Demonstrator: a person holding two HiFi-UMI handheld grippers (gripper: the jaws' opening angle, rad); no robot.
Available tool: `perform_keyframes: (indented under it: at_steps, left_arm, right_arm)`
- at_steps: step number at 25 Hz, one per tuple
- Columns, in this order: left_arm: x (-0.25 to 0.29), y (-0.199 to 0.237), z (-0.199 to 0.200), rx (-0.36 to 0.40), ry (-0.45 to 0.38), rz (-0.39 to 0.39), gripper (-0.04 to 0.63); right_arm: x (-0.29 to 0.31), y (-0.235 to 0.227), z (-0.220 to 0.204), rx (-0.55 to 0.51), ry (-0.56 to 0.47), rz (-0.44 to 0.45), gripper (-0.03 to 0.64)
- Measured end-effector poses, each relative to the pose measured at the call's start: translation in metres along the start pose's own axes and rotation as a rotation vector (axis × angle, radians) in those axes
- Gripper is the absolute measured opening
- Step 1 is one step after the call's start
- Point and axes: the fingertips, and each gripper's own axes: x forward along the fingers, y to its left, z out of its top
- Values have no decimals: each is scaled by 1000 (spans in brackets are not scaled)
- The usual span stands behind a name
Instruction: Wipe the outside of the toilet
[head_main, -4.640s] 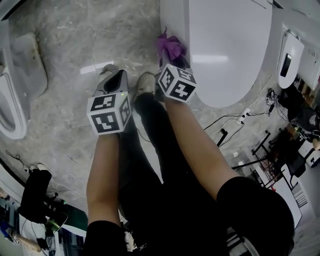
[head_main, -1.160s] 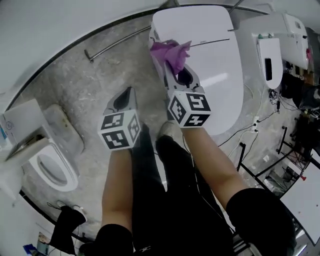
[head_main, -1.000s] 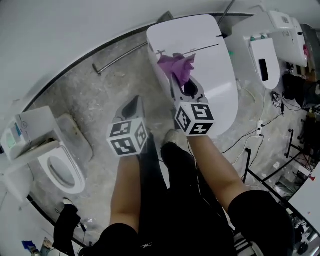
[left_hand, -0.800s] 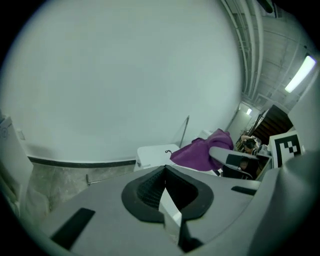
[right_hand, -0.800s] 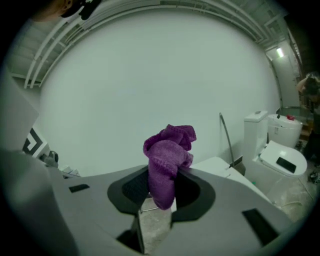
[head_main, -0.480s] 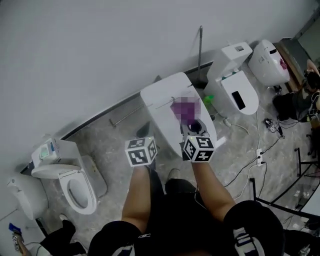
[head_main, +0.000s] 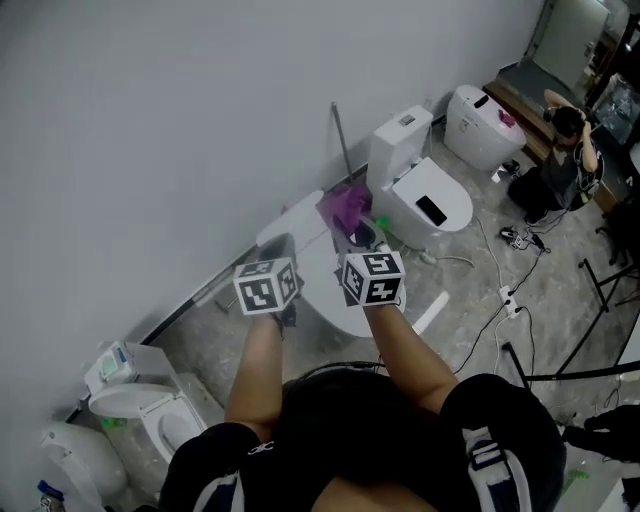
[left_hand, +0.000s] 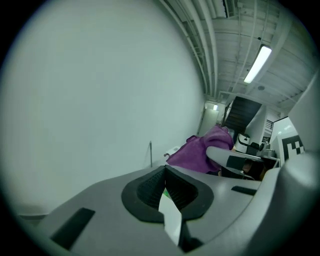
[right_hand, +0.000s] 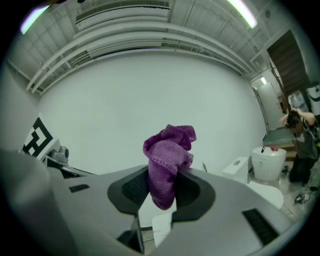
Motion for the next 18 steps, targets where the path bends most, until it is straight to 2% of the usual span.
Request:
perform_keyframes:
  at_steps: [7,18]
  left_arm:
    - [-16,-5,53,61,-70,-39,8]
    - [-31,10,50,41,-85,-70,8]
  right_arm:
    - [-3,21,51,-62,-80,5,110]
    - [2,50,47,-70,-78,27,110]
